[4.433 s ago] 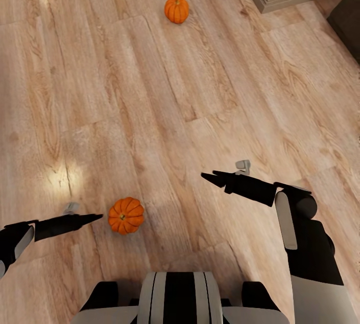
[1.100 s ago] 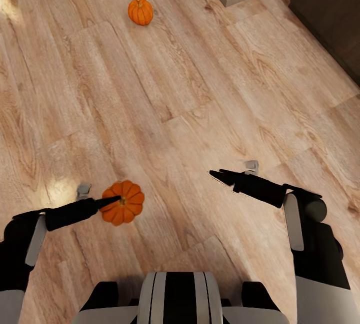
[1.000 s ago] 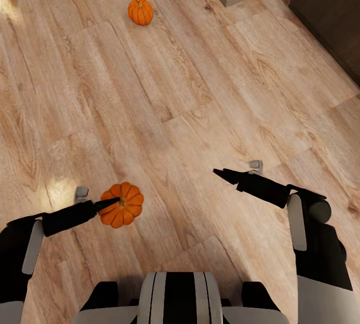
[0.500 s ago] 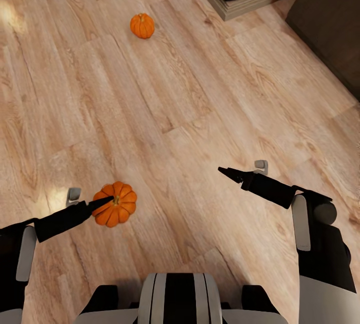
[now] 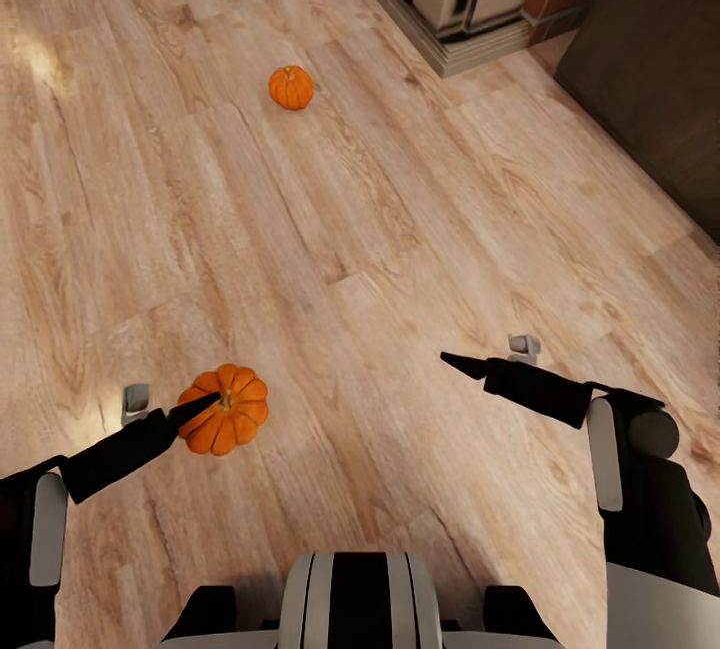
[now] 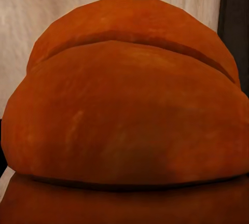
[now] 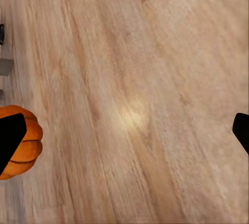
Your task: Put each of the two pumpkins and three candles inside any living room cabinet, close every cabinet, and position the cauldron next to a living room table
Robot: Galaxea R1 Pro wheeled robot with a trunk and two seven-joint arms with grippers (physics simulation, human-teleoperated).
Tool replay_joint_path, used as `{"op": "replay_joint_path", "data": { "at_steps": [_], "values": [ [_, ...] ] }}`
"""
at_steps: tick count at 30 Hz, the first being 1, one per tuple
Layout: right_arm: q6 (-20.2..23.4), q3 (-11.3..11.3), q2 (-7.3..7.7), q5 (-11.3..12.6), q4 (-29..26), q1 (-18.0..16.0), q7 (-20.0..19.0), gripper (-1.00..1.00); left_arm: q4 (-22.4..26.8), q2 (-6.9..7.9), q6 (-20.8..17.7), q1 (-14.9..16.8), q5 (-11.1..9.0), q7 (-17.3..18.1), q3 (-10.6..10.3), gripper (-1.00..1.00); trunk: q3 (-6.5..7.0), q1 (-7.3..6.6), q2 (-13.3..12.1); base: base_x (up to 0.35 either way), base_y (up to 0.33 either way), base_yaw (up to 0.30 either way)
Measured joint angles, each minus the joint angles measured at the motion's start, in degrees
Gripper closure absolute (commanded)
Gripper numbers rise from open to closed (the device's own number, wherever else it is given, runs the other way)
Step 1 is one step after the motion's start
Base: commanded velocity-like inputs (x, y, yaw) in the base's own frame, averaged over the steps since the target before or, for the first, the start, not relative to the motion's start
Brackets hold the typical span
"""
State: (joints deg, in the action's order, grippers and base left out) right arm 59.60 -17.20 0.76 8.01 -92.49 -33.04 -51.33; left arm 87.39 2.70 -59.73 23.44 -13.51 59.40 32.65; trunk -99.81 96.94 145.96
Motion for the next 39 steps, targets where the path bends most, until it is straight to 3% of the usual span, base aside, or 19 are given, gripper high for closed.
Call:
{"op": "replay_joint_path", "data": {
  "at_steps": [5,7,11,13,14,15,16,17,18,19,24,32,39],
  "values": [
    [0.0,-0.1,0.13,-0.5,0.0,1.0,0.5,-1.0,0.0,-0.19,0.0,-0.7,0.7,-0.7,0.9,1.0,1.11,-0.13,-0.1,0.0,0.0,0.0],
    [-0.2,-0.1,0.09,-0.6,-0.1,1.2,0.6,-1.0,0.3,-0.3,-0.1,-1.2,0.1,-1.0,1.1,1.0,1.55,-0.18,-0.1,0.0,0.0,0.0],
    [0.0,0.0,-0.48,-0.5,-0.1,0.7,0.8,-1.0,0.3,-1.66,-0.1,-2.5,-0.3,-1.3,1.1,1.0,2.44,-0.28,-0.1,0.0,0.0,0.0],
    [0.0,0.3,-0.77,-0.8,0.0,1.0,1.2,-1.0,0.5,-3.47,-0.1,-5.8,-0.9,-1.4,1.0,1.0,2.88,-0.34,-0.2,0.0,0.0,0.0],
    [-0.1,0.3,-0.86,-0.9,0.1,1.0,1.5,-1.0,0.6,-3.67,0.4,-6.7,0.8,-1.4,1.1,1.0,3.1,-0.36,-0.2,0.0,0.0,0.0],
    [-1.1,0.7,-1.46,-0.8,0.6,1.2,2.5,-1.0,0.8,-4.02,0.0,-8.9,-0.9,-1.4,2.0,1.0,3.32,-0.39,-0.2,0.0,0.0,0.0],
    [-1.4,0.8,-1.7,-0.7,0.6,1.3,2.7,-1.0,0.8,-4.08,1.5,-9.9,0.7,-1.5,2.8,1.0,3.54,-0.41,-0.2,0.0,0.0,0.0],
    [-2.1,1.2,-2.29,-0.6,0.2,2.4,3.1,-1.0,0.6,-4.51,3.0,-11.8,-0.9,-1.4,5.9,1.0,3.76,-0.44,-0.2,0.0,0.0,0.0],
    [-2.2,1.3,-2.34,-0.5,0.2,2.6,3.1,-1.0,0.5,-4.7,5.2,-12.2,1.0,-1.3,7.3,1.0,3.99,-0.46,-0.2,0.0,0.0,0.0],
    [-2.4,1.4,-2.44,-0.5,0.1,3.0,3.2,-1.0,0.7,-5.34,6.0,-12.8,-0.1,-1.1,8.4,1.0,4.21,-0.49,-0.3,0.0,0.0,0.0],
    [-2.7,1.7,-2.58,-0.3,0.0,3.3,3.1,-1.0,0.8,-6.09,7.3,-13.6,-0.2,-0.8,9.5,1.0,5.32,-0.62,-0.3,0.0,0.0,0.0],
    [-2.9,1.8,-2.67,-0.3,-0.1,3.5,3.1,-1.0,0.4,-5.86,7.6,-13.8,0.5,-0.9,10.1,1.0,7.09,-0.82,-0.4,0.0,0.0,0.0],
    [-6.0,3.6,-2.52,-0.3,-0.1,3.7,-1.3,-1.0,-0.1,-5.72,7.5,-13.8,0.4,-1.4,9.8,1.0,8.64,-1.0,-0.5,0.0,0.0,0.0]
  ]
}}
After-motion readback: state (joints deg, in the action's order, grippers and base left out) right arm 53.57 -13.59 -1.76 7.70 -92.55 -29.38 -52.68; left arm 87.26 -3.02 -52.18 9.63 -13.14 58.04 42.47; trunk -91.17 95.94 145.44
